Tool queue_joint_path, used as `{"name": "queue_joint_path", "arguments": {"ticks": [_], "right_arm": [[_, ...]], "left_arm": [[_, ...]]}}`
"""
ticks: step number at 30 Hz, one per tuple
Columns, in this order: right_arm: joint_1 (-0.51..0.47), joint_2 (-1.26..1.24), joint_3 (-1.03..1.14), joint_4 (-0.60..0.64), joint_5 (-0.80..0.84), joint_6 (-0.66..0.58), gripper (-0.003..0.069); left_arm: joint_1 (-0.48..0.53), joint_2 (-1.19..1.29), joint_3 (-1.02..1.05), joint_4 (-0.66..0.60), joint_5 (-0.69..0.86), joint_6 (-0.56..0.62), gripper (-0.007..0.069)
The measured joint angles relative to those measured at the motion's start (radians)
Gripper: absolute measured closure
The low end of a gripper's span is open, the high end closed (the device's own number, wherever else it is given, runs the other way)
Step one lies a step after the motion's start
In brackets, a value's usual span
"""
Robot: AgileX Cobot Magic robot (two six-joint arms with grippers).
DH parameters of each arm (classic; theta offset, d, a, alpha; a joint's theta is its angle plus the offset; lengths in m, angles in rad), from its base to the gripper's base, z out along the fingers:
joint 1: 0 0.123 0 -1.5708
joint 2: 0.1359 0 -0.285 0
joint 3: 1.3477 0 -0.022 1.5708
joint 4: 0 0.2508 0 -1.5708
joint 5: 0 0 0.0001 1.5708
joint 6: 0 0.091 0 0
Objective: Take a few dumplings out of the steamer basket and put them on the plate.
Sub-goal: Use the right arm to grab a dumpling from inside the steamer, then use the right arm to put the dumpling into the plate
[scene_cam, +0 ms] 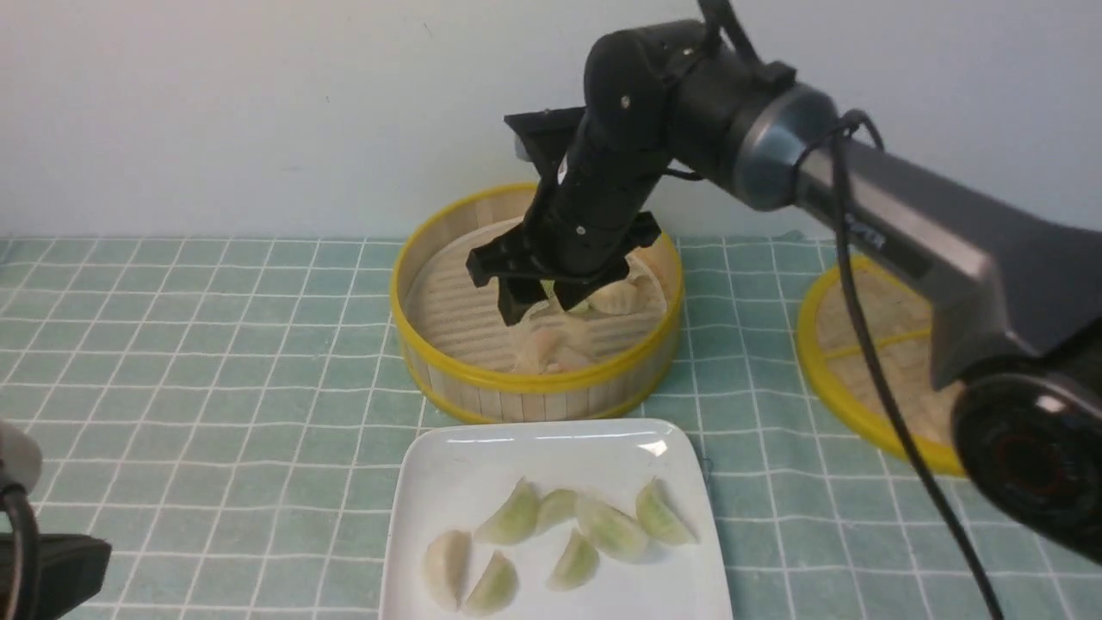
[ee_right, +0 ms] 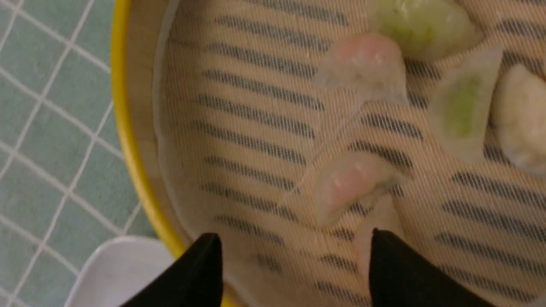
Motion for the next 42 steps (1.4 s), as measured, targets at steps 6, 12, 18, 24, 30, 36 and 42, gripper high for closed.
{"name": "queue_joint_path", "arguments": {"ticks": [6, 12, 18, 24, 30, 36, 42], "right_arm": [[0.000, 0.118, -0.115, -0.078, 0.002, 0.082, 0.0112], [0.000, 0.176, -0.120, -0.096, 0.005, 0.097, 0.0126], [0.000, 0.171, -0.127, -0.094, 0.010, 0.091, 0.0455], [0.000, 0.130, -0.127, -0.091, 0.011, 0.074, 0.0489], [0.001, 0.017, -0.128, -0.039, 0.012, 0.049, 0.0489], [0.054, -0.194, 0.040, 0.002, 0.011, -0.003, 0.0489], [0.164, -0.329, 0.384, -0.013, 0.012, -0.035, 0.0489]], "left_arm": [[0.000, 0.000, 0.001, 0.078, 0.074, -0.030, 0.0631], [0.000, 0.000, 0.001, 0.124, 0.077, -0.043, 0.0631], [0.000, 0.000, 0.001, 0.135, 0.077, -0.045, 0.0631], [0.000, 0.000, 0.001, 0.153, 0.077, -0.045, 0.0631], [0.000, -0.001, 0.001, 0.159, 0.076, -0.045, 0.0631], [0.000, -0.001, 0.001, 0.165, 0.070, -0.045, 0.0631], [0.000, -0.001, 0.001, 0.166, 0.070, -0.045, 0.0631]]}}
